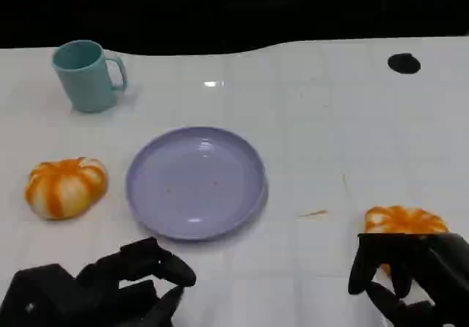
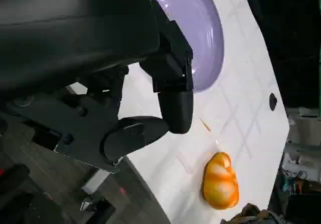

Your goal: Grasp the bread from the table and place it into the plate.

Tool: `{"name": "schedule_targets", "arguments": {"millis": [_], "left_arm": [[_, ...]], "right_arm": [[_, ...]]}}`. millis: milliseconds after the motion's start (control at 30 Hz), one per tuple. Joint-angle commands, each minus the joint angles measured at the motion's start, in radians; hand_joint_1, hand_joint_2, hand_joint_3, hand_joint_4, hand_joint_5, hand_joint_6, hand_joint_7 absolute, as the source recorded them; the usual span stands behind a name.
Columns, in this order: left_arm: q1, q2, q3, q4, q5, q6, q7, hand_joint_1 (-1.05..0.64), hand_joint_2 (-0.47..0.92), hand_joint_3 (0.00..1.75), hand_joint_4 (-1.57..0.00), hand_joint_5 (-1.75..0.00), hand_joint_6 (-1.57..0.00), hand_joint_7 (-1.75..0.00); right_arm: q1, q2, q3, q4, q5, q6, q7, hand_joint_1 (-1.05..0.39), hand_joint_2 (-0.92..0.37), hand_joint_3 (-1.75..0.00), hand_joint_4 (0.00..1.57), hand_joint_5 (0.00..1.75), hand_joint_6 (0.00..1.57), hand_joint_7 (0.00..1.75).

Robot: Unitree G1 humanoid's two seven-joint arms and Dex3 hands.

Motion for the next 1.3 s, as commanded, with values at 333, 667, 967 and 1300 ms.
{"name": "schedule_targets", "arguments": {"millis": [333,667,967,1300], "left_arm": [[-0.005,0.008,0.002,0.002,0.004,-0.006,0.001,-0.25,0.76,0.73,-0.66,-1.75,-0.61,-1.3],[-0.009,0.007,0.002,0.004,0.003,-0.001,0.002,-0.24,0.77,0.71,-0.66,-1.75,-0.6,-1.3],[-0.01,0.012,0.002,0.011,0.01,-0.01,-0.001,-0.24,0.77,0.71,-0.67,-1.75,-0.61,-1.3],[-0.009,0.012,0.0,0.01,0.013,-0.007,0.003,-0.25,0.77,0.7,-0.67,-1.75,-0.61,-1.31]], "right_arm": [[-0.005,-0.011,-0.009,0.002,0.012,0.007,-0.001,-0.07,-0.25,-1.25,0.93,1.74,0.93,1.24],[-0.011,-0.01,-0.008,0.015,0.008,0.0,-0.008,-0.07,-0.25,-1.25,0.94,1.74,0.94,1.23],[-0.011,-0.01,-0.007,0.018,0.006,-0.004,-0.01,-0.08,-0.26,-1.24,0.94,1.74,0.94,1.22],[0.003,-0.005,-0.022,-0.075,-0.049,0.105,-0.005,-0.12,-0.31,-1.03,0.93,1.55,0.95,0.92]]}}
